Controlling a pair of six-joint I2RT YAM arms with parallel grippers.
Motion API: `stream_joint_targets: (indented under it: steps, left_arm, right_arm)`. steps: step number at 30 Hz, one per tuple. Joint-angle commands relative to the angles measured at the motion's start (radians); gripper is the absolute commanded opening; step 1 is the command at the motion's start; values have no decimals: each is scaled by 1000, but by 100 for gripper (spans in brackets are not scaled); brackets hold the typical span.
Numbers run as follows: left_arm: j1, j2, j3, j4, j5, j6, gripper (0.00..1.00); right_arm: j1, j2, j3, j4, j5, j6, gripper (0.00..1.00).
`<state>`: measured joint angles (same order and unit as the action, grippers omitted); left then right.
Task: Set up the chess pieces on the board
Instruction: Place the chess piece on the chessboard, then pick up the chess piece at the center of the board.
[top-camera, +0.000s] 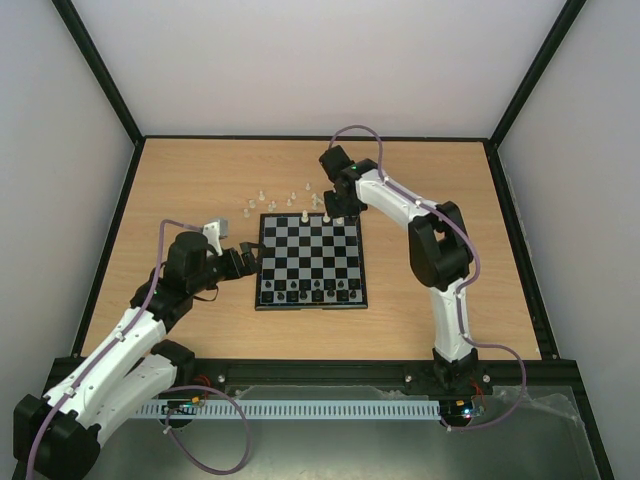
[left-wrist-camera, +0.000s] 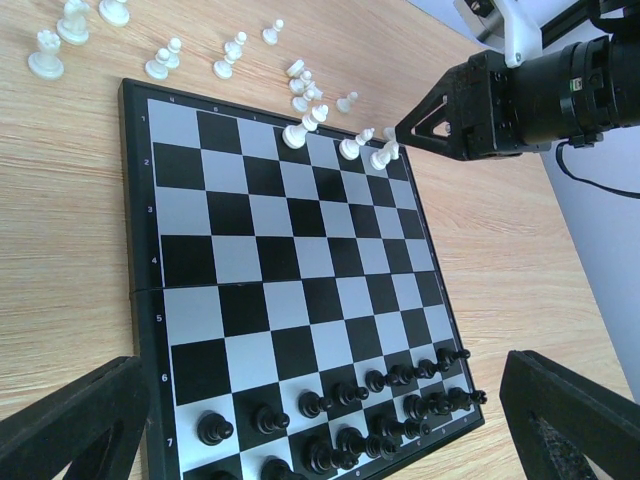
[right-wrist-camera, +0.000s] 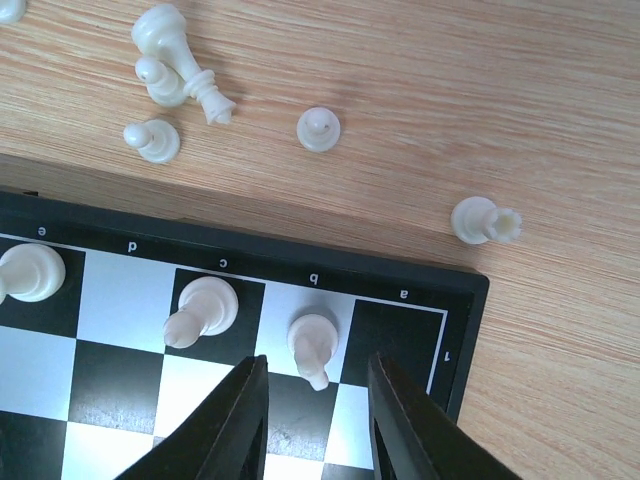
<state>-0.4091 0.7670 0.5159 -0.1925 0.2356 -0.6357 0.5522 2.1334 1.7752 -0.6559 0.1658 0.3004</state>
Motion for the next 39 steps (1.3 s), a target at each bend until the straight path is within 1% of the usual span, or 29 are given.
stream_joint_targets:
  steps: [1,12,19,25,29,31,32,33,34,36,39]
  left_arm:
    - [7,5,-4,21,10,4,99]
    - [6,15,-5,31,13,5,99]
    - [6,21,-5,37,14,3,99]
    - [7,23,-5,40,14,3,99]
    - [6,21,-6,39,12,3,99]
    - [7,22,-7,42,9,2,99]
    - [6,24,-6,41,8,1,99]
    - [6,26,-4,40,8,2,99]
    - [7,26,-4,40,8,2,99]
    - [7,20,-9,36,7,0,99]
    - [6,2,-20,35,1,-7,99]
  right_arm:
    - [6,-46,-11,-29,14,7,29]
    - [6,-48,-10,-24,21,4,30]
    - [6,-54,-14,-22,22,3,34]
    - [6,-61,-20,-21,26,2,40]
    - [6,-68,-22,-19,31,2,48]
    - [6,-75,-23,-18,36,3,55]
    - [6,-80,-25,-16,37,5,60]
    - [6,-85,-26,-15,39,6,70]
    - [6,-90,-24,-13,40,8,78]
    - [6,-102,-22,-8,39,9,87]
    - [6,-108,5,-3,48,14,89]
